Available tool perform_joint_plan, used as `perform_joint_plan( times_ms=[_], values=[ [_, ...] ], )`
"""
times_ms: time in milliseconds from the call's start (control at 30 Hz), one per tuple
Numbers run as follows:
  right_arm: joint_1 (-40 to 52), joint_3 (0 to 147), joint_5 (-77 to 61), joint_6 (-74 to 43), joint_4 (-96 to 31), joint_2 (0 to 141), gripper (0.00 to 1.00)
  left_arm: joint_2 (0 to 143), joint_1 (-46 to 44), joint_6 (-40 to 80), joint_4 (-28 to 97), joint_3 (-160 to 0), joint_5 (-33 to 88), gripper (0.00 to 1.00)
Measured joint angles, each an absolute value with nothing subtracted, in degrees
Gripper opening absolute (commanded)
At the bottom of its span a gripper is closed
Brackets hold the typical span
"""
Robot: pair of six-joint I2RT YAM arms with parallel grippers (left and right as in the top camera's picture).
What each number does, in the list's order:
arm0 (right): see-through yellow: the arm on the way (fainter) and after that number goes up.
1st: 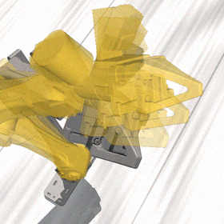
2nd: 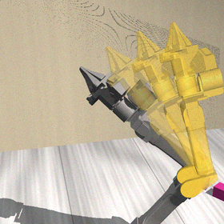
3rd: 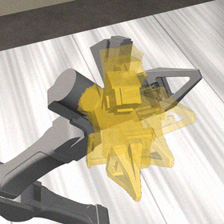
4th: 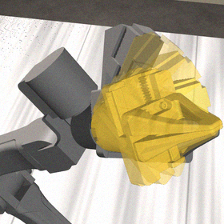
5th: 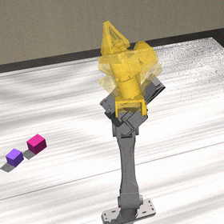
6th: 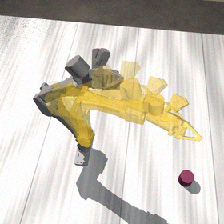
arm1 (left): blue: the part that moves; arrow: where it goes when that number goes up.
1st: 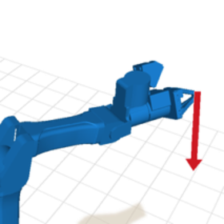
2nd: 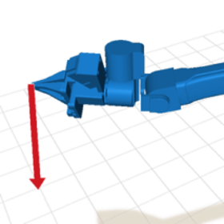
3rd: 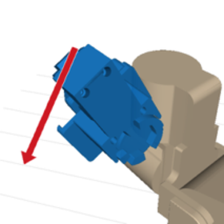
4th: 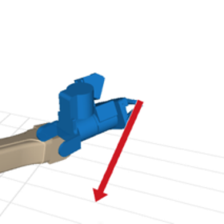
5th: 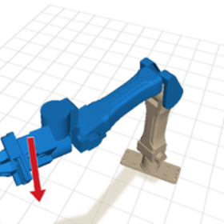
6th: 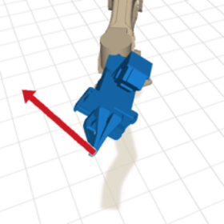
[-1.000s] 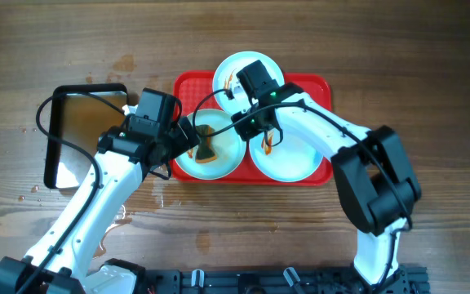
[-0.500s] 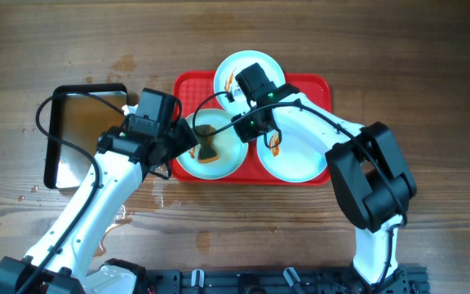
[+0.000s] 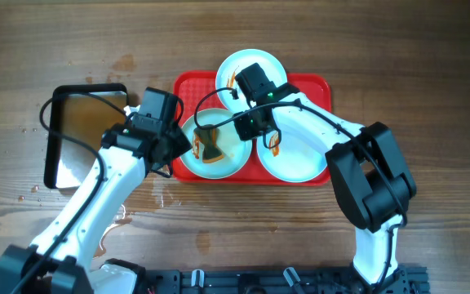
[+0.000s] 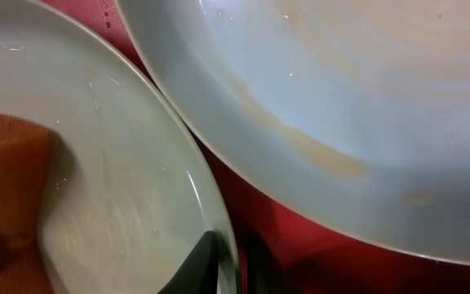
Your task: Clean dirty plates on tray and stack at the side
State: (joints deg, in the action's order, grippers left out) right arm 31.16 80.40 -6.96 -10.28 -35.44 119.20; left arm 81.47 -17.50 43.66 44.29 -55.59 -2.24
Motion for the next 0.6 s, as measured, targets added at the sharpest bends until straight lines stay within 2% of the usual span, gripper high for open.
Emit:
perform_joint_plan(
  times_ms=[133, 233, 400, 433, 467, 500, 600],
  values=[
    [31.14, 80.47, -6.09, -10.48, -35.62, 119.2, 0.18, 85.19, -17.5, 43.66, 43.2, -55.59, -1.76, 0.54],
    [31.16, 80.53, -5.91, -10.72, -35.73, 119.2, 0.16, 87.24, -17.5, 43.33, 41.47, -55.57, -0.49, 0.61],
    [31.16, 80.53, -5.91, -11.18, -35.75, 119.2, 0.17, 88.33, -17.5, 40.21, 39.4, -55.55, 2.2, 0.63],
    [31.16, 80.53, -5.91, -11.33, -35.77, 119.2, 0.17, 88.33, -17.5, 39.79, 39.38, -55.55, 2.5, 0.61],
    [31.16, 80.53, -5.91, -11.33, -35.79, 119.2, 0.17, 88.33, -17.5, 39.4, 39.18, -55.55, 2.92, 0.47],
    [31.16, 80.53, -5.91, -11.35, -35.79, 119.2, 0.17, 88.33, -17.5, 39.2, 39.18, -55.55, 2.94, 0.4],
    [31.16, 80.53, -5.91, -11.35, -35.79, 119.2, 0.16, 88.95, -17.5, 38.39, 39.16, -55.55, 2.96, 0.41]
  ],
)
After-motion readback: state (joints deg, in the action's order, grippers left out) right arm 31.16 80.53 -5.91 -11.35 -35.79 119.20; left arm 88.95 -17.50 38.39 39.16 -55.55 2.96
